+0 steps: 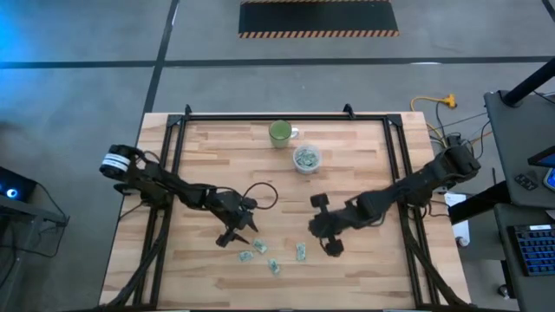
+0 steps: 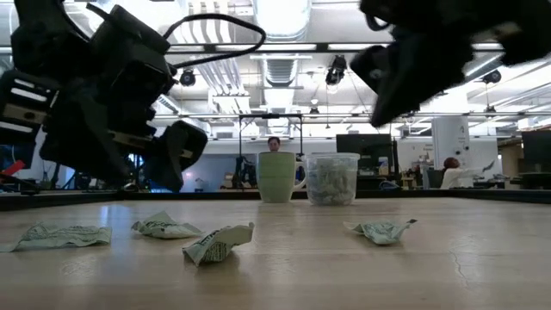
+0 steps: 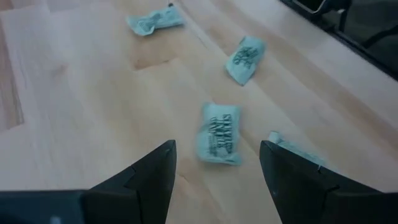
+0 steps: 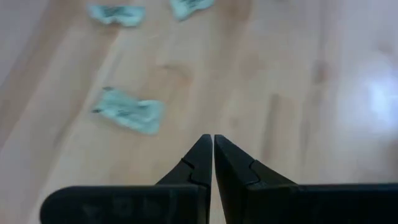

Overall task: Pick and place Stevia / Truvia into bins
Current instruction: Put the stevia packet into the transparent container

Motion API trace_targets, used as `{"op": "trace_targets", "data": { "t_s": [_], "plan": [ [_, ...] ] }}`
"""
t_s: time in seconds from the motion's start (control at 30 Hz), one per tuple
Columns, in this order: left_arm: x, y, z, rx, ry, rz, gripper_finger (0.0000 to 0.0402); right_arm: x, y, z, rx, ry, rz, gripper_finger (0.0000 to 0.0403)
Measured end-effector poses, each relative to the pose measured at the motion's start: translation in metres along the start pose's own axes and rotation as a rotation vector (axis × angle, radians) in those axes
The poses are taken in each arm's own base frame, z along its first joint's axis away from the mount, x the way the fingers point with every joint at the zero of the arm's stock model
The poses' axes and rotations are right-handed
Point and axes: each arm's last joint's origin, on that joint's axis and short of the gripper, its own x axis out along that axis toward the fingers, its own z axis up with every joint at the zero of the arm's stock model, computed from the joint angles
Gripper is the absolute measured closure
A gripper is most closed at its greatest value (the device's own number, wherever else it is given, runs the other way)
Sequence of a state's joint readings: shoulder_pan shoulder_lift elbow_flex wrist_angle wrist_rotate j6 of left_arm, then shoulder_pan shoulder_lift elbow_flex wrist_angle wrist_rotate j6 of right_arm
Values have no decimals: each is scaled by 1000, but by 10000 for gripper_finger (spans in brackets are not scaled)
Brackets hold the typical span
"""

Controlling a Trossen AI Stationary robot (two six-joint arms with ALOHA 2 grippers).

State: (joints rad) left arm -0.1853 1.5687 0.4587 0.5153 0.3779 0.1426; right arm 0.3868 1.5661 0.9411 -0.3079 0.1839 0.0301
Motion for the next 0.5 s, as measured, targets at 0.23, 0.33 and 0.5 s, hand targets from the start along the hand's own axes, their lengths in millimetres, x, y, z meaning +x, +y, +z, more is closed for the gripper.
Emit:
{"op": "trace_targets", "data": {
  "t_s": [0.23, 0.33, 0.5],
  "plan": [
    [7, 3, 2, -2, 7, 1, 187, 11, 22, -26, 6, -50, 41, 394],
    [10, 4, 2, -6, 16, 0, 187, 13, 22, -30, 28, -51, 41, 394],
    [20, 8, -2, -18, 45, -4, 187, 13, 21, -28, 39, -63, 41, 394]
  ]
}}
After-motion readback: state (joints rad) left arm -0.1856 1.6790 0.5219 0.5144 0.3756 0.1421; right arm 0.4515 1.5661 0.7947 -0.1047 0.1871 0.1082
